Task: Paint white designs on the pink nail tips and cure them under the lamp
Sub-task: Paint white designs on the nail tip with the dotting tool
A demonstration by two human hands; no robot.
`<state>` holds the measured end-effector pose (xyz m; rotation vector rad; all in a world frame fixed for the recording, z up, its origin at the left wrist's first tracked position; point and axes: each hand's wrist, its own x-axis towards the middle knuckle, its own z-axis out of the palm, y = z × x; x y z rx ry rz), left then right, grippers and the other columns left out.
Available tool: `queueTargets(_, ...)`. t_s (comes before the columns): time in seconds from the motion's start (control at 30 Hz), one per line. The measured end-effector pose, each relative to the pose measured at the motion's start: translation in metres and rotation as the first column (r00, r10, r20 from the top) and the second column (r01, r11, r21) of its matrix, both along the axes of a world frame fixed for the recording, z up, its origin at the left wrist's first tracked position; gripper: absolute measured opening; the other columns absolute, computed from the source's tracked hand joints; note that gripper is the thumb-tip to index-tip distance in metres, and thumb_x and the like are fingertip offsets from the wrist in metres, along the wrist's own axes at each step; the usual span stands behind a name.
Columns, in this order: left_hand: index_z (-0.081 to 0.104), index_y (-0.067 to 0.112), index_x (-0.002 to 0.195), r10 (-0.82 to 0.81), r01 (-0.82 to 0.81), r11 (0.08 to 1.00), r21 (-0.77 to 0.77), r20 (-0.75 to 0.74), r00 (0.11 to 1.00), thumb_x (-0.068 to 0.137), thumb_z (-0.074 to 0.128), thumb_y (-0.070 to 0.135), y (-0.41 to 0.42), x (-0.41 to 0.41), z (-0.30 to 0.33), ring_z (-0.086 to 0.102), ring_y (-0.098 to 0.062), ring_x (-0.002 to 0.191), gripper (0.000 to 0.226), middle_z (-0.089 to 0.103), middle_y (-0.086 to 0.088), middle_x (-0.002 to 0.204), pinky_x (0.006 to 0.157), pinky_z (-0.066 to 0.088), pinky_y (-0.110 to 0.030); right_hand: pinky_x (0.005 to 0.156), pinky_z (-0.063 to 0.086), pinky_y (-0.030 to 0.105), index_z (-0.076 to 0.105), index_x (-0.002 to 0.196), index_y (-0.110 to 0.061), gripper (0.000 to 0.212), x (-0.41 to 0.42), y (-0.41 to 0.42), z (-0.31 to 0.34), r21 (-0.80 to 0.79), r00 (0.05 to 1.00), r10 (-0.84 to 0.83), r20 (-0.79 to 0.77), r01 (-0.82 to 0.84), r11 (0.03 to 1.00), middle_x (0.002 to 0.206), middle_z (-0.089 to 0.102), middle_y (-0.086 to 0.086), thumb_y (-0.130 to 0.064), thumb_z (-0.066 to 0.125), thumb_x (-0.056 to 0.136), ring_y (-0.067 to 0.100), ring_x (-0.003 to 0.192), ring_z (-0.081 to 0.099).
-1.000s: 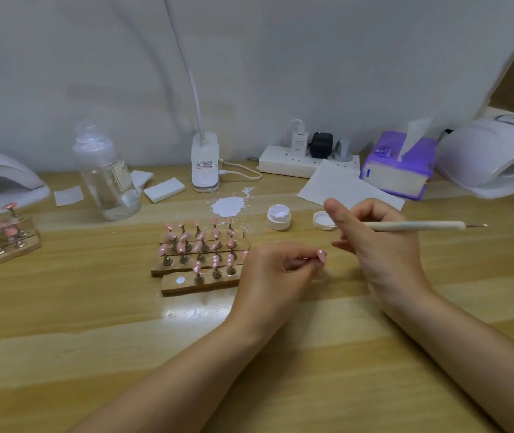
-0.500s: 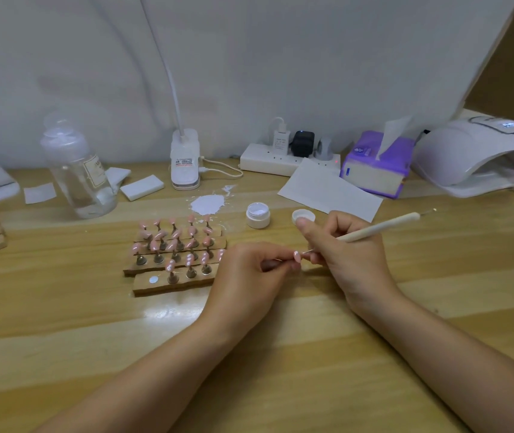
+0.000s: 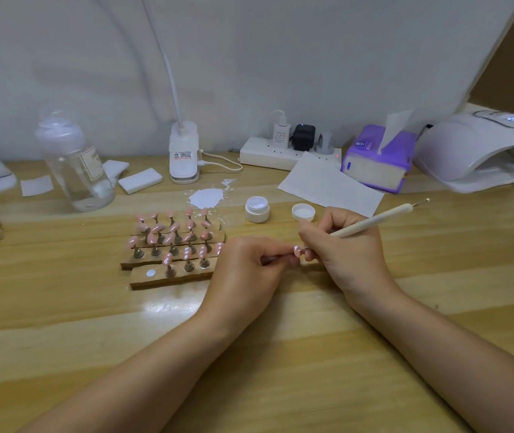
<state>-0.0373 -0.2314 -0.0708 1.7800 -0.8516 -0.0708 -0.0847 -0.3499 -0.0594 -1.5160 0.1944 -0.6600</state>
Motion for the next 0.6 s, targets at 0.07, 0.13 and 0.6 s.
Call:
queueTargets(0.07,0.077,0.016,0.081,-0.001,0.001,1.000,0.006,-0.003,1.000,0.079,0.068,0.003,-0.0004,0.0002,-0.0001,0.057,0.006,0.065,0.016,0.072,0.004,0.072,0.067,0.047,-0.021,0.040,0.039,0.010,0.038,0.047,-0.006,0.039,-0.0001,0.0007,0.0007,0.010,1.000,0.004,-0.001,-0.004,1.000,0.034,0.047,0.000,0.014,0.055,0.076,0.006,0.035,0.051)
queueTargets(0.13,0.077,0.015,0.081,-0.007,0.007,1.000,0.006,-0.005,1.000,0.080,0.067,0.002,-0.0005,0.0001,-0.0001,0.055,0.009,0.063,0.016,0.070,0.009,0.069,0.065,0.045,-0.017,0.040,0.039,0.010,0.038,0.047,-0.006,0.038,0.0001,0.0012,0.0013,0.012,1.000,0.005,-0.002,-0.005,1.000,0.034,0.047,0.000,0.014,0.055,0.075,0.006,0.035,0.051)
queueTargets(0.6,0.076,0.013,0.082,-0.002,0.002,1.000,0.022,0.000,1.000,0.081,0.066,0.001,-0.0002,-0.0004,0.0014,0.056,0.007,0.062,0.016,0.068,0.011,0.068,0.067,0.048,-0.021,0.041,0.039,0.010,0.039,0.046,-0.006,0.037,-0.0004,0.0015,0.0016,-0.020,1.000,-0.009,-0.022,0.009,1.000,0.034,0.049,0.000,0.014,0.055,0.073,0.005,0.035,0.052)
